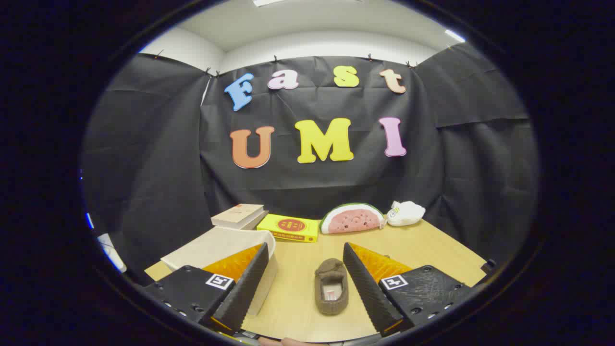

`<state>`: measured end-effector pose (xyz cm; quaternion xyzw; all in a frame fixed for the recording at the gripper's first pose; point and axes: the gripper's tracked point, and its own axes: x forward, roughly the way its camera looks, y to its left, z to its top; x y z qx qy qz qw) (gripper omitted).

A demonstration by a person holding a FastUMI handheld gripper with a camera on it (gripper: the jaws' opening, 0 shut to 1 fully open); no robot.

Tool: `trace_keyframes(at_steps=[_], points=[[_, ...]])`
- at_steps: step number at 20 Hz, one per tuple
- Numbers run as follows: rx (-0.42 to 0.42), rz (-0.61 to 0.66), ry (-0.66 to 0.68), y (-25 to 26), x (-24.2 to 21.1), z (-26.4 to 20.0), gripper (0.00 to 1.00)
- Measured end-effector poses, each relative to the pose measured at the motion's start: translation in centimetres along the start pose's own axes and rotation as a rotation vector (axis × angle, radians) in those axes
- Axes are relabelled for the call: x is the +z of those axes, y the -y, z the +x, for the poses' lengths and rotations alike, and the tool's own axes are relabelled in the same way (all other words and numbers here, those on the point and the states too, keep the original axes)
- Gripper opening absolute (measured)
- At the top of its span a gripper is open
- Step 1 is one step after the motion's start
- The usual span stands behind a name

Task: Open the storage box then place both shoes into the box .Put the left shoe in first, then the right shoe, with the right side of both shoes facing outward in a uniform manner.

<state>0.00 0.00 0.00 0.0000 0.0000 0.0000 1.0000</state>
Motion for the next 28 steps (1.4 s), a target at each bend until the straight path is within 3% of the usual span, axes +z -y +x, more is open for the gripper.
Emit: trace_keyframes(at_steps=[9,17,24,28], points=[[-0.044,0.036,-0.005,2.5,-0.2,0.8,0.95],[-0.034,0.034,-0.031,2.7,-1.8,2.1,0.95],[0.100,0.088,-0.070,0.5,-3.7,5.2,0.95],[0.170,0.041,-0.089,-0.9,-4.3,8.0,0.95]])
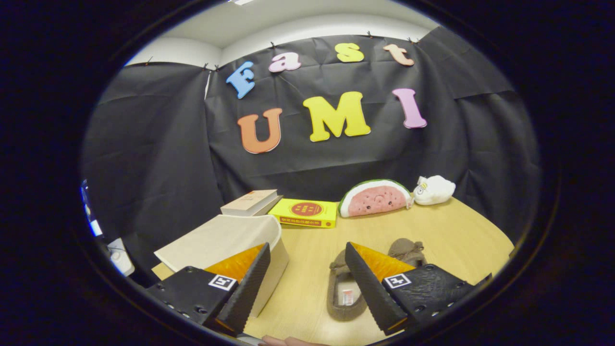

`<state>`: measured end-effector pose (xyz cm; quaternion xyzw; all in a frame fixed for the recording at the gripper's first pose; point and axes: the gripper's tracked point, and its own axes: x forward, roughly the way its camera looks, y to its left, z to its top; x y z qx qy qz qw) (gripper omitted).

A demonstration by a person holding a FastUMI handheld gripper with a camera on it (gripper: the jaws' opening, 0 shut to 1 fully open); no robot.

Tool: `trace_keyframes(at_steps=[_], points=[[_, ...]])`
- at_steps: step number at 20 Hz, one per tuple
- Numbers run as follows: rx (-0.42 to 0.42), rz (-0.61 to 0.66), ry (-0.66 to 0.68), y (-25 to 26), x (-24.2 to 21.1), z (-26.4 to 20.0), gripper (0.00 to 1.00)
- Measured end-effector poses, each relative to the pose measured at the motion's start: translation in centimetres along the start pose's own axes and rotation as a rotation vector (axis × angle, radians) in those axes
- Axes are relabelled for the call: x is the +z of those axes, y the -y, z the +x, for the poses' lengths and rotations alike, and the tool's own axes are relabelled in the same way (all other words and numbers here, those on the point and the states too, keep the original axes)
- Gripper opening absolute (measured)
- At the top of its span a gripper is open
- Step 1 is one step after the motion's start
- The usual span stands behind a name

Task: Open the storage box then place both shoes into the box .Put the left shoe in first, then the right shoe, with the right side of both shoes facing outward in a uniform manner.

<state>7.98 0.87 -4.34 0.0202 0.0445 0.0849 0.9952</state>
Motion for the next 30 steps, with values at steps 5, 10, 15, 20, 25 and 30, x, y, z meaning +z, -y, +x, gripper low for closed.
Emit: trace_keyframes(at_steps=[5,10,15,20,25,30], points=[[0.238,0.068,-0.089,-5.0,-1.1,3.9,0.96],[0.428,0.106,-0.174,-8.9,-2.5,5.5,0.95],[0.513,0.307,-0.304,-9.2,-5.0,8.8,0.95],[0.635,0.644,-0.498,-9.7,-6.3,9.8,0.95],[0.650,0.694,-0.574,-9.8,-6.1,10.2,0.89],[0.627,0.657,-0.590,-9.3,-5.5,9.6,0.62]])
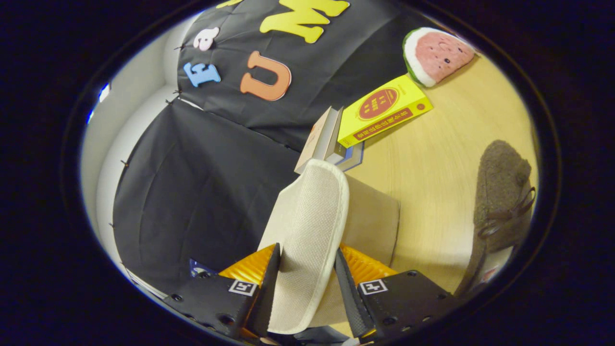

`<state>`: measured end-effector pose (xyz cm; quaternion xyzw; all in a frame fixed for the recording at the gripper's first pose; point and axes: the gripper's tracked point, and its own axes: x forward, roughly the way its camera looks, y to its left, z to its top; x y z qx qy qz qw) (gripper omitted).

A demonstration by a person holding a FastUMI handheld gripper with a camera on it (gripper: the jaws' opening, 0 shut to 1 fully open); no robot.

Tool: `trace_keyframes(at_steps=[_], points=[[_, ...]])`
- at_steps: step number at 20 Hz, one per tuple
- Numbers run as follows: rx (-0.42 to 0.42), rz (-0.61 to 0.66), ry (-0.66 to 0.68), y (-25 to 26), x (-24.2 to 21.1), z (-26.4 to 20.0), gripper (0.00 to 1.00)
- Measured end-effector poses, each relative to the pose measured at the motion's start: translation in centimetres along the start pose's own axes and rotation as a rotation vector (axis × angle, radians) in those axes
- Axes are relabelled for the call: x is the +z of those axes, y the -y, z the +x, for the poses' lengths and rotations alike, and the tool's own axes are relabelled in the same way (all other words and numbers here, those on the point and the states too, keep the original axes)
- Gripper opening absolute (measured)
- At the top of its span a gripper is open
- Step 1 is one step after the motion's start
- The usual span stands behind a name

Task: Open the storage box then place both shoes into the box .Put the left shoe in first, then the right shoe, with the right side of both shoes facing outward in a uniform manner.

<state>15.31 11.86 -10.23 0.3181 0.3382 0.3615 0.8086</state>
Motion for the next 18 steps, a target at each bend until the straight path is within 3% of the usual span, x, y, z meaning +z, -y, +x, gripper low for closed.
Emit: trace_keyframes(at_steps=[2,4,6,7,9,11,12,18], points=[[-0.028,-0.026,0.024,0.0,0.4,-0.8,0.63],[-0.046,-0.002,0.048,-0.4,0.5,-1.6,0.50],[-0.029,0.012,0.061,-1.6,0.8,-2.7,0.23],[-0.058,-0.010,0.066,-1.3,0.7,-2.5,0.19],[-0.082,-0.038,0.060,-1.8,0.3,-2.5,0.18],[-0.104,-0.031,0.068,-2.4,0.3,-4.2,0.08],[-0.116,-0.023,0.079,-3.0,1.0,-2.7,0.04],[-0.136,-0.065,0.105,-7.7,1.8,-4.0,0.04]])
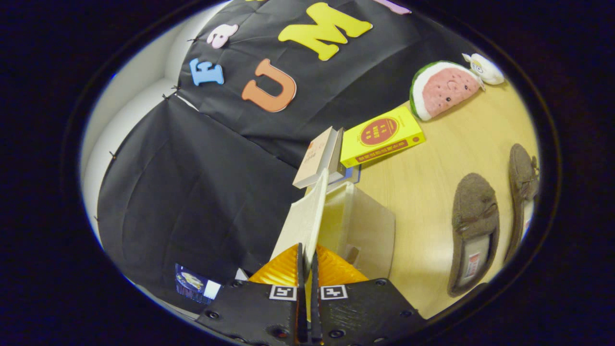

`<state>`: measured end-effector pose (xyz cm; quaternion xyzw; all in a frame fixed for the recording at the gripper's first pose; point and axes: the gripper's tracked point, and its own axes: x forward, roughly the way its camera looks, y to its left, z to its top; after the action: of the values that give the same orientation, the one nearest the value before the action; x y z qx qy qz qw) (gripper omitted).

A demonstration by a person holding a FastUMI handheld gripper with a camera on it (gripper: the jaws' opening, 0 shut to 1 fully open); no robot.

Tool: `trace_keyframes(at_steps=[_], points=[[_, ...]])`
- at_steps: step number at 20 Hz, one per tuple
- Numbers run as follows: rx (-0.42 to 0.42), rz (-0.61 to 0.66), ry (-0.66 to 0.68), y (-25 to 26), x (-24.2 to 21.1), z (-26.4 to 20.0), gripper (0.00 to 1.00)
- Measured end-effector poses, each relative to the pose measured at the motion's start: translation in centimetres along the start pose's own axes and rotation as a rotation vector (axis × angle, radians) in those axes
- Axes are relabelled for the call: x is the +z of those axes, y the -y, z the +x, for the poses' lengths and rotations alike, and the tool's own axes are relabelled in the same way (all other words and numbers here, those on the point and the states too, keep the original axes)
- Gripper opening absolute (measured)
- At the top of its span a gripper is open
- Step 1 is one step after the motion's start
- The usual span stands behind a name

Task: Open the storage box then place both shoes into the box .Put the left shoe in first, then the right shoe, with the right side of both shoes facing outward in a uniform manner.

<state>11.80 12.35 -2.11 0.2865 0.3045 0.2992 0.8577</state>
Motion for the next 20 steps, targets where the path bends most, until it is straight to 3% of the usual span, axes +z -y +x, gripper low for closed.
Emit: trace_keyframes(at_steps=[12,20], points=[[0.015,-0.101,0.042,-11.1,1.2,1.1,0.03],[0.014,-0.169,0.048,-18.4,0.6,5.1,0.09]])
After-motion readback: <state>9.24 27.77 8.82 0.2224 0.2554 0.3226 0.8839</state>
